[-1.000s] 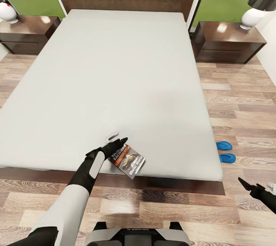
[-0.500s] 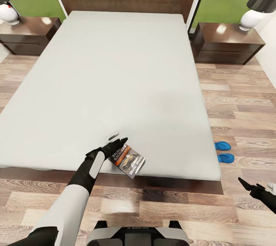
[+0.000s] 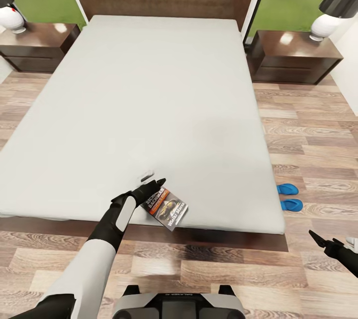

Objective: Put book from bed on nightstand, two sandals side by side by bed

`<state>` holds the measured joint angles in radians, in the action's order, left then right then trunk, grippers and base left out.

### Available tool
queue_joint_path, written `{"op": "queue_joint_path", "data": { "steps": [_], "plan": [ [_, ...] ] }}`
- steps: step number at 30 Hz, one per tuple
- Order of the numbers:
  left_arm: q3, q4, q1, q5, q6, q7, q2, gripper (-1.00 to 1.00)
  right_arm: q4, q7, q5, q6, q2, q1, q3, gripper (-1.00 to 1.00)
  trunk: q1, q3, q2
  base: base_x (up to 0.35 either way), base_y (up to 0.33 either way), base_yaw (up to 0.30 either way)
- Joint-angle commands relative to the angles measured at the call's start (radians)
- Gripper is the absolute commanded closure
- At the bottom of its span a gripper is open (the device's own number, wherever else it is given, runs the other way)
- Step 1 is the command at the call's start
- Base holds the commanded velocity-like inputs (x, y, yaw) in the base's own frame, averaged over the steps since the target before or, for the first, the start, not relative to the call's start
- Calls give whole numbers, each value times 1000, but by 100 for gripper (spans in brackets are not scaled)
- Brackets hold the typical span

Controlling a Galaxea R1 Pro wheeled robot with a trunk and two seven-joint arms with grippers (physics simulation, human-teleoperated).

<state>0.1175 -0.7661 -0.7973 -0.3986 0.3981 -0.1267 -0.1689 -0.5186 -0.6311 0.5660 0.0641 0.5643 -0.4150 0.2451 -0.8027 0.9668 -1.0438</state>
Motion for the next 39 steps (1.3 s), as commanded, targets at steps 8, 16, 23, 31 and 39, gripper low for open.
{"op": "queue_joint_path", "data": {
  "steps": [8,16,23,31,39],
  "plan": [
    [6,-2,0,-5,8,-4,-1,-100,2,-6,6,0,0,-1,0,-100,31,-25,56,0,0,0],
    [8,-4,1,-5,7,-7,2,-100,2,-6,6,0,0,-1,0,-100,61,-50,112,0,0,0],
    [15,-12,4,-5,5,-67,8,-100,0,-6,6,0,0,-1,0,-100,88,-72,161,0,0,0],
    [27,-19,6,-6,7,-148,37,-100,0,-6,6,0,0,-1,0,-100,119,-97,217,0,0,0],
    [105,-73,9,-8,13,-187,72,-100,0,-6,6,0,0,-1,0,-100,149,-122,273,0,0,0]
  ]
}}
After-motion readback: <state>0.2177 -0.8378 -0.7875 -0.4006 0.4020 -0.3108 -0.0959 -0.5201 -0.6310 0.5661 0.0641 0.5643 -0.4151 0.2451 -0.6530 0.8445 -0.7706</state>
